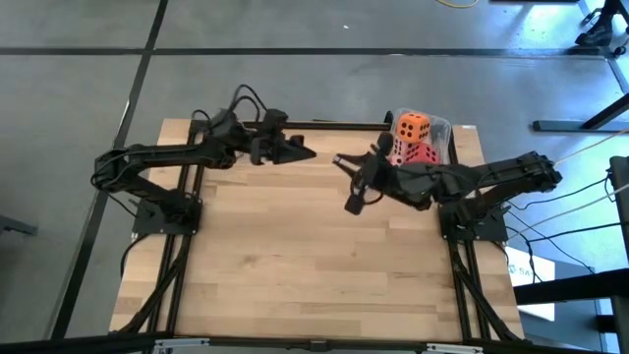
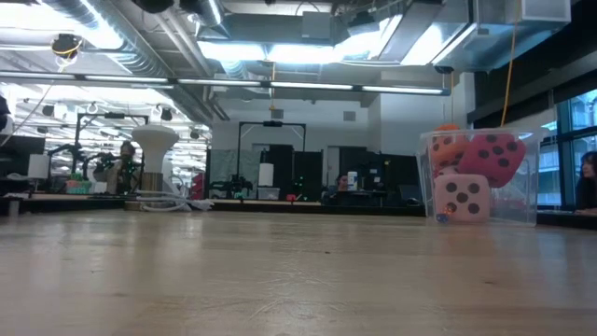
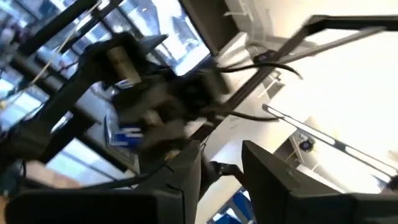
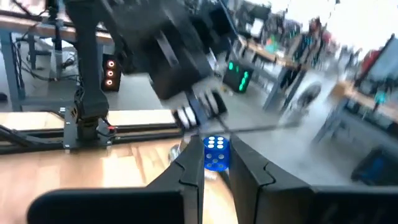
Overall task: Pick & Place Dice
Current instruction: Put the small blue die into the container
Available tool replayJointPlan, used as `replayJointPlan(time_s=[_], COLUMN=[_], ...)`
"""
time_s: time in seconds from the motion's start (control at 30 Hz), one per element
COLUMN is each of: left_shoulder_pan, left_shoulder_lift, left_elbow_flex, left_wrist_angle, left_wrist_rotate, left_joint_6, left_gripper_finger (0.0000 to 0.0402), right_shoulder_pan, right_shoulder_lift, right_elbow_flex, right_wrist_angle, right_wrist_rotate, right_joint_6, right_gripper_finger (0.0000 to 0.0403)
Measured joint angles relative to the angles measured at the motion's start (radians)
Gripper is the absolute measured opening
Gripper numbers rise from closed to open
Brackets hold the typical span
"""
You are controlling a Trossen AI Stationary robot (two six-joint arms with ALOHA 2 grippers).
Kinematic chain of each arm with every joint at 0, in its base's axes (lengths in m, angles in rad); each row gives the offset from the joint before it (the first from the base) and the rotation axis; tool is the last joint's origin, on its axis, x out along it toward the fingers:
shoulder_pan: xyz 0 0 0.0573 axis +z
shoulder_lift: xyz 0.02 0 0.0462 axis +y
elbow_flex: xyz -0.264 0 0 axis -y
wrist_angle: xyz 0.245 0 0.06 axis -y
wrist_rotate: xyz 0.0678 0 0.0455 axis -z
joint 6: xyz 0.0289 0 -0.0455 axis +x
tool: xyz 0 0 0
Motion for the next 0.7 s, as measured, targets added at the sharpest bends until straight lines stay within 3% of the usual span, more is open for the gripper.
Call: replayJointPlan(time_s=[0.17,0.27,0.57,0.7], left_shoulder_pan=[0.03,0.038,0.039,0.028], left_shoulder_lift=[-0.086,-0.148,-0.345,-0.431], left_elbow_flex=[0.0,0.0,0.0,0.0], left_wrist_angle=[-0.023,-0.109,-0.657,-0.881], left_wrist_rotate=[0.02,0.02,0.012,-0.071], left_joint_6=[0.071,0.15,0.417,0.542], left_gripper_finger=[0.0102,0.0096,0.008,0.0072], right_shoulder_pan=[-0.034,-0.072,-0.238,-0.346], right_shoulder_lift=[-0.094,-0.16,-0.267,-0.257], right_elbow_flex=[0.0,0.0,0.0,0.0], right_wrist_angle=[-0.235,-0.38,-0.804,-0.985], right_wrist_rotate=[0.02,-0.035,-0.14,-0.206], right_joint_6=[0.282,0.481,0.836,0.907], right_gripper_finger=[0.0044,0.0044,0.0044,0.0044])
